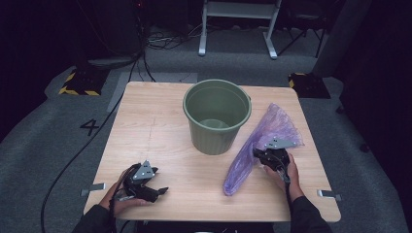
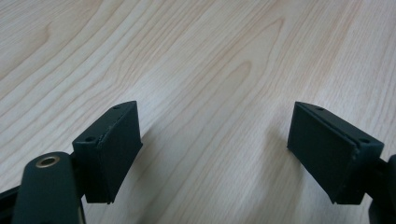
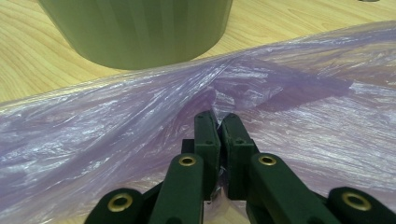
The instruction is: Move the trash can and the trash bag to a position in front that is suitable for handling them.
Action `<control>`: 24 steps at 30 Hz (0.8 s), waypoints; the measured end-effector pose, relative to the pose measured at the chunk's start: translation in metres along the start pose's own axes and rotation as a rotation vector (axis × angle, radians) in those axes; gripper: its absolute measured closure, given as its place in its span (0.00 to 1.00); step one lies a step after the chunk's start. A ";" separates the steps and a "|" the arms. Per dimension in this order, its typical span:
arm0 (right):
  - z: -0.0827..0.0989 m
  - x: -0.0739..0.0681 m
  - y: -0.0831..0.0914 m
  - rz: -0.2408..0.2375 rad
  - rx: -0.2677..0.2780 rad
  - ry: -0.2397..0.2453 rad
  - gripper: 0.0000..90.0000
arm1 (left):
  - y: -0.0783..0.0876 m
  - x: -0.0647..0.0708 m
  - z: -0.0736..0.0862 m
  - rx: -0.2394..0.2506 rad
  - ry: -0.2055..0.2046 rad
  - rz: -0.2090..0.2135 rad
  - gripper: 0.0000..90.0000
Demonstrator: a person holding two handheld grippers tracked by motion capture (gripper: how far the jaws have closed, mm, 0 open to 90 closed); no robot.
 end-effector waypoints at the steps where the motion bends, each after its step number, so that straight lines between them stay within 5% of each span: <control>1: 0.000 0.001 0.000 0.003 0.003 -0.001 0.97 | 0.001 -0.001 0.001 0.001 0.003 0.001 0.19; 24: -0.024 0.005 0.020 0.024 0.142 -0.023 0.99 | -0.005 -0.003 -0.003 -0.009 0.018 -0.020 0.16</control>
Point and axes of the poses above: each handheld gripper's, and its own axes: y roughly backward along the jaws, z roughly out of its underside, x roughly to its right, the point moved 8 cm from there along -y, roughly forward along the jaws, and after that the axes turned 8 degrees about -z, right-handed, at the moved point
